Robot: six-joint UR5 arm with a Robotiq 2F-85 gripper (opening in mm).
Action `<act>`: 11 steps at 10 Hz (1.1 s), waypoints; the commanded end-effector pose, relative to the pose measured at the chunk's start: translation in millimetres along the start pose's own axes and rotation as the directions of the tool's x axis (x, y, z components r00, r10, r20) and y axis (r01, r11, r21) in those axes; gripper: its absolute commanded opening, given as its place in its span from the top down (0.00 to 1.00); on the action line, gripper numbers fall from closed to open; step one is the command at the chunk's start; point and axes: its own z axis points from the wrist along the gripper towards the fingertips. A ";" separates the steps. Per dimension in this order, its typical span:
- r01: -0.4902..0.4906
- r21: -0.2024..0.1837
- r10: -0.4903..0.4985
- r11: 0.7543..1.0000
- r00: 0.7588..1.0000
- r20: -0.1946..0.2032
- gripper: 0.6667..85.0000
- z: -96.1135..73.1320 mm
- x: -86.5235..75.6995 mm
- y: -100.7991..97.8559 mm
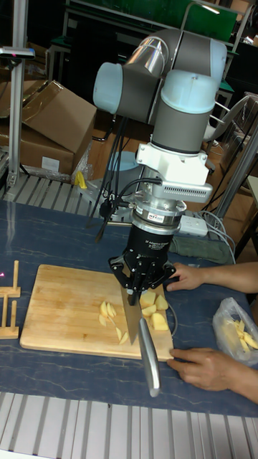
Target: Chop the potatoes
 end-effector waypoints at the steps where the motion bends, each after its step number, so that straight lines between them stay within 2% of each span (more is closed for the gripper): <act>1: -0.009 -0.001 0.009 1.000 1.000 0.007 1.00 -1.3 -2.0 -0.3; 3: -0.030 -0.022 0.029 0.999 0.999 -0.016 1.00 -3.7 4.4 15.2; 5: -0.033 -0.001 0.033 0.999 0.999 -0.025 1.00 -3.5 10.2 23.0; 8: -0.019 0.007 0.019 1.000 1.000 -0.024 1.00 -3.8 8.2 15.8; 11: -0.006 0.011 0.006 1.000 0.999 -0.039 1.00 -2.9 12.4 15.8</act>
